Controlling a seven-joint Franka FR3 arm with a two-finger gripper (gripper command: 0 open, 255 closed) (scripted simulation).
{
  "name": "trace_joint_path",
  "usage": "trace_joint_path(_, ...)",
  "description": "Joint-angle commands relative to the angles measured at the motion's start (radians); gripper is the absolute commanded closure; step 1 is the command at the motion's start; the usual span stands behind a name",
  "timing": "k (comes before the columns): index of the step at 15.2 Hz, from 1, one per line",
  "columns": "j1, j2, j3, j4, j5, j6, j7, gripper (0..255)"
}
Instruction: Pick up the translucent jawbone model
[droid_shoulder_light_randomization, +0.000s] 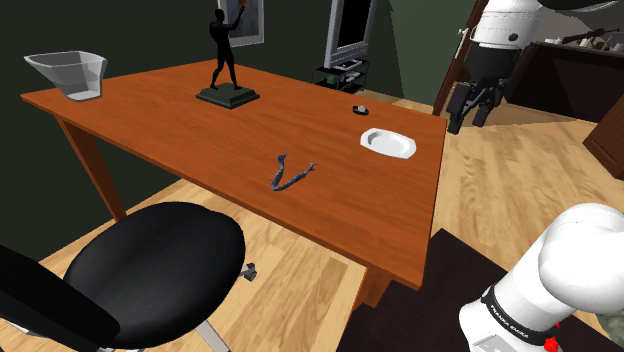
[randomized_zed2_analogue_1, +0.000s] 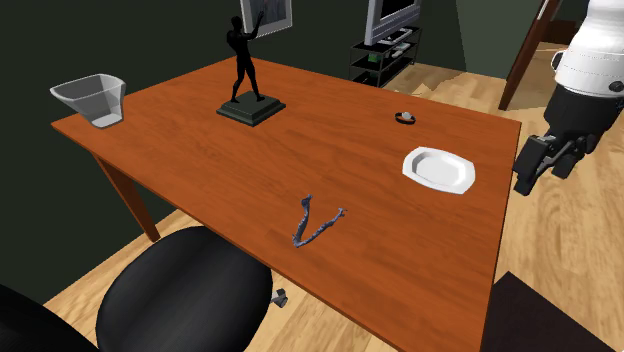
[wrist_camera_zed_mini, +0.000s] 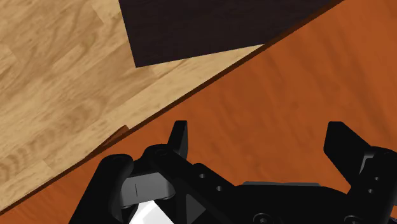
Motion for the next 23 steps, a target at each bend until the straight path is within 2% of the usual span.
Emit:
trace_joint_path(1,0.000,0.000,0.000,0.000,0.000,0.000,0.000,0)
trace_joint_path(7,0.008,0.119,0.132,0.011,0.072,0.115,0.198,0)
trace_joint_path(13,0.006,0.288,0.255,0.079,0.103,0.223,0.393,0)
trace_joint_path(18,-0.003,0.460,0.347,0.178,0.085,0.296,0.561,0)
trace_joint_path(23,-0.005,0.657,0.421,0.317,0.023,0.340,0.736,0)
